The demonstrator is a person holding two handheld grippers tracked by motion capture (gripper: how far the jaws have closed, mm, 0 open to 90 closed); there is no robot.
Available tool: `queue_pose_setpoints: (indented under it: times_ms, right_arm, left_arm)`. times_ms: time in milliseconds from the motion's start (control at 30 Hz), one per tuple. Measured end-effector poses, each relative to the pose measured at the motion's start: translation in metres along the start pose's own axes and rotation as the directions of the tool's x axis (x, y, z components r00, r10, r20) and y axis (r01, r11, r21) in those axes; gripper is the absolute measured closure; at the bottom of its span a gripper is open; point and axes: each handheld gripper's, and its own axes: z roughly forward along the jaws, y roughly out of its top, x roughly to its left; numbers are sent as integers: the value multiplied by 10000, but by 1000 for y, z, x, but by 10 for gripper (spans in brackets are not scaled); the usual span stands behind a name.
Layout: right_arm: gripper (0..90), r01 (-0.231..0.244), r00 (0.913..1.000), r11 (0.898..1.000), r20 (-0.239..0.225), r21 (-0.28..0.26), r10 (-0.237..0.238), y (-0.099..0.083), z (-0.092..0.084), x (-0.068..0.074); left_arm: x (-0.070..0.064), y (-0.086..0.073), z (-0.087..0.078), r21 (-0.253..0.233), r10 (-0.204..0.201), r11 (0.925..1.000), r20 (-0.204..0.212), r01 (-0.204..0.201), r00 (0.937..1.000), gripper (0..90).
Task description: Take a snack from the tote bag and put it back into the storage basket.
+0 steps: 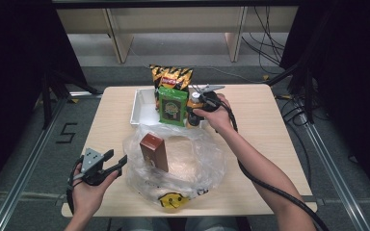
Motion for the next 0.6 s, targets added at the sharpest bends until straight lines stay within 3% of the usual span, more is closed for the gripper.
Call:
queue_pose_setpoints:
  times_ms: [133,233,433,500,600]
  right_arm:
    - [306,25,10000,9998,-81,185,-24,1,-1,1]
    - [304,395,9992,9990,27,208,-396,1,-1,2]
    - [204,103,9998,9998,137,169,-105,-1,-1,7]
    - [195,-76,10000,9990,14,448,76,0,-5,7]
    - [199,-129,9999,9995,-22,304,129,0,-11,9]
  left_arm:
    - [0,0,0,-13,31,10000,8,-31,10000,423]
    - [0,0,-1,-6,63,10000,27,-63,10000,421]
    - [0,1,-1,-46,42,10000,71,-41,10000,419]
    - [0,1,-1,-65,16,10000,33,-16,10000,419]
    - [0,1,-1,-48,34,10000,61,-34,10000,419]
